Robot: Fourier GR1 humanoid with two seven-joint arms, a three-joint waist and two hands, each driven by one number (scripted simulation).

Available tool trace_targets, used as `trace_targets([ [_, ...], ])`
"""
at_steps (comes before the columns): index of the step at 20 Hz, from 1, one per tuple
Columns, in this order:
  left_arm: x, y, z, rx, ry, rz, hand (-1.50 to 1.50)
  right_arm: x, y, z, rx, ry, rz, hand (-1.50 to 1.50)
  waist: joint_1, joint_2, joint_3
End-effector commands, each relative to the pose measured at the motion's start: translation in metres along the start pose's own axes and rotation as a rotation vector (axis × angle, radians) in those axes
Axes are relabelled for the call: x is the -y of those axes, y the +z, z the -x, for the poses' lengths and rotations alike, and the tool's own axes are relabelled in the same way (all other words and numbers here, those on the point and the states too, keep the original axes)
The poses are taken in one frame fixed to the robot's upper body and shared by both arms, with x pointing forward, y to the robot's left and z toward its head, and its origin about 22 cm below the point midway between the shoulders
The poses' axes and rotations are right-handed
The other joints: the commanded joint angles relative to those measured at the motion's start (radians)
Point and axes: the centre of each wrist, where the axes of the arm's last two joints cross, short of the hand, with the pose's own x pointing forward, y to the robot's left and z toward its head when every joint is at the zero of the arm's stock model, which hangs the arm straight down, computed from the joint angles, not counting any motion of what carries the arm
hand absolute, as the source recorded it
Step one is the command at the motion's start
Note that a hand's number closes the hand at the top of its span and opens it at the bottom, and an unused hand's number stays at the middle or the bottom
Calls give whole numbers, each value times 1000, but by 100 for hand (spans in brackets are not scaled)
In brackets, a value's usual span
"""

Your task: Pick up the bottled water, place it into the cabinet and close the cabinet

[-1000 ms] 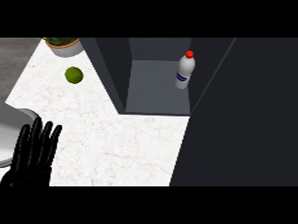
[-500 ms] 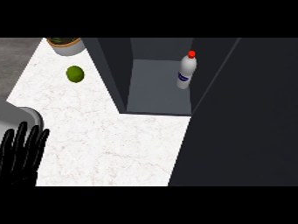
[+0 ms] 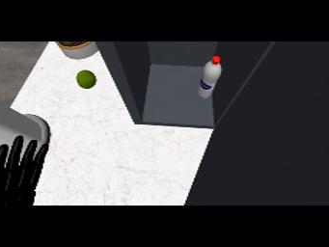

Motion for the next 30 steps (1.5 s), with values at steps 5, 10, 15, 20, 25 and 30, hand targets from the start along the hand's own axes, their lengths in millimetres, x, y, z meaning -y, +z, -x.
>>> trace_targets([
  [5, -6, 0, -7, 2, 12, 21, -150, -2, -36, 2, 51, -95, 126, 150, 33, 10, -1],
  [10, -8, 0, -8, 7, 8, 32, -150, -3, -36, 6, 65, -176, 107, 150, 45, 22, 0],
  [15, -11, 1, -9, 6, 14, 51, -150, -11, -45, 21, 29, -298, 1, 150, 78, 35, 0],
  [20, -5, -3, -12, 14, 42, 112, -150, -26, -48, 41, -14, -524, -200, 150, 118, 55, -1],
  [25, -9, 1, -12, 5, 29, 102, -150, -4, -43, 45, 2, -609, -61, 150, 95, 43, 1],
  [30, -16, 3, -15, 8, 10, 69, -150, 16, -24, 53, 25, -601, 210, 150, 59, 38, 4],
])
